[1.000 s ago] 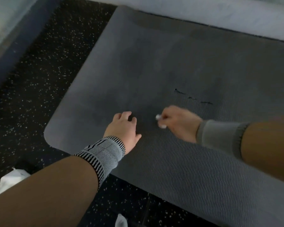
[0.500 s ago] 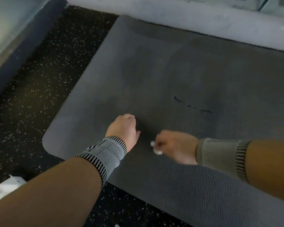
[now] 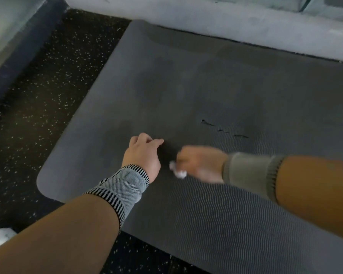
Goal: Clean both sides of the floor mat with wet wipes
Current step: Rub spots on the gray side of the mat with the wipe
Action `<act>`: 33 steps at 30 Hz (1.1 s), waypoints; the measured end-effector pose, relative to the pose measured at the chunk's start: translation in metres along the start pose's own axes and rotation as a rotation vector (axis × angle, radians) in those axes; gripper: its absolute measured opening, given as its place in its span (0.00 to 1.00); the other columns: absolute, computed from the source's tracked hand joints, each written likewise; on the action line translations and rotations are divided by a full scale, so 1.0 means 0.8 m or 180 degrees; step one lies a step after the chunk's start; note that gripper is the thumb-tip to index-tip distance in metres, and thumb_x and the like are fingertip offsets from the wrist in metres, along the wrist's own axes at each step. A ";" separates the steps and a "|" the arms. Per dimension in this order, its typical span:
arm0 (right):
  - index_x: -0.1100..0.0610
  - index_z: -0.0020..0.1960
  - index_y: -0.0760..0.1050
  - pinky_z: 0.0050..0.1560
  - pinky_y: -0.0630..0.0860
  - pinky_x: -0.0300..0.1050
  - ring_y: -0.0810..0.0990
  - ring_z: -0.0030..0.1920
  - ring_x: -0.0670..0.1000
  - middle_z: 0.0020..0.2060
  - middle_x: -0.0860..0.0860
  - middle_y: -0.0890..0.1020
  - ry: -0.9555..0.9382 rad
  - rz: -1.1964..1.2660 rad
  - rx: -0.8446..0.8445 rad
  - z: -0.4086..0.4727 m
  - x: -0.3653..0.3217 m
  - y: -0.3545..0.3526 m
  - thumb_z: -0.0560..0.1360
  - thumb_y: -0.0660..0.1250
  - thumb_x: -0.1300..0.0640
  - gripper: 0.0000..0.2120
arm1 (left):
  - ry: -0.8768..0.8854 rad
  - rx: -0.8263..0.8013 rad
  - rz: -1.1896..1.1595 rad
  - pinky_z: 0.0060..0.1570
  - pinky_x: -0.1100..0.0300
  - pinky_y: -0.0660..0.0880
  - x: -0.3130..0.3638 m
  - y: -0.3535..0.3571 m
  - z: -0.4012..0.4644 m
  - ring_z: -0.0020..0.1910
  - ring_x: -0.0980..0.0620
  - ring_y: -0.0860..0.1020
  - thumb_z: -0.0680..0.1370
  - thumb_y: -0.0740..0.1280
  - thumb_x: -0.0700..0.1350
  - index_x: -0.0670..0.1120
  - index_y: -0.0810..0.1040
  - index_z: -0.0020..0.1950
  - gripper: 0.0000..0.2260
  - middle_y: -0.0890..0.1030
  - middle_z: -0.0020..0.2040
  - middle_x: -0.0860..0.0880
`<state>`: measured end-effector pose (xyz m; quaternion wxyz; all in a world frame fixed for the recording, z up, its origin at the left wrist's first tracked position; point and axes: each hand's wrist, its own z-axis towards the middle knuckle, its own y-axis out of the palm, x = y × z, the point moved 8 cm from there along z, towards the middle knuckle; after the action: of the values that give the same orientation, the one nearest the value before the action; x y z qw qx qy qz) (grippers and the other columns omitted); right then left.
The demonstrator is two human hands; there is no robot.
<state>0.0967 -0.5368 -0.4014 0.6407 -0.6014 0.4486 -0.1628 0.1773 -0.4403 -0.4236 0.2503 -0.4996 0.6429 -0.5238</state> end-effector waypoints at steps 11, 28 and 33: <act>0.56 0.50 0.81 0.50 0.75 0.47 0.77 0.47 0.55 0.46 0.53 0.79 -0.0175 0.0109 0.0000 0.046 -0.004 0.000 0.74 0.67 0.63 0.07 | 0.0041 0.0064 -0.0313 0.71 0.59 0.58 -0.008 -0.003 0.007 0.73 0.54 0.59 0.75 0.63 0.38 0.52 0.67 0.73 0.26 0.64 0.75 0.57; 0.55 0.49 0.77 0.50 0.71 0.49 0.75 0.52 0.59 0.49 0.55 0.76 0.1618 -0.0513 0.0503 0.066 0.177 -0.082 0.75 0.60 0.65 0.10 | 0.0078 -0.0128 -0.0102 0.69 0.51 0.66 -0.001 0.002 0.005 0.71 0.51 0.56 0.77 0.60 0.40 0.54 0.61 0.77 0.29 0.60 0.73 0.57; 0.57 0.49 0.80 0.44 0.77 0.50 0.77 0.44 0.56 0.44 0.54 0.79 0.0010 0.0077 0.0150 0.031 0.021 -0.013 0.74 0.63 0.63 0.08 | 0.0048 -0.0149 -0.0144 0.69 0.50 0.66 -0.001 0.000 0.010 0.71 0.50 0.57 0.77 0.61 0.42 0.54 0.63 0.76 0.27 0.61 0.72 0.56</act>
<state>0.1286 -0.5361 -0.4013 0.6559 -0.5804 0.4530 -0.1665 0.1842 -0.4426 -0.4266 0.2218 -0.5158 0.6454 -0.5179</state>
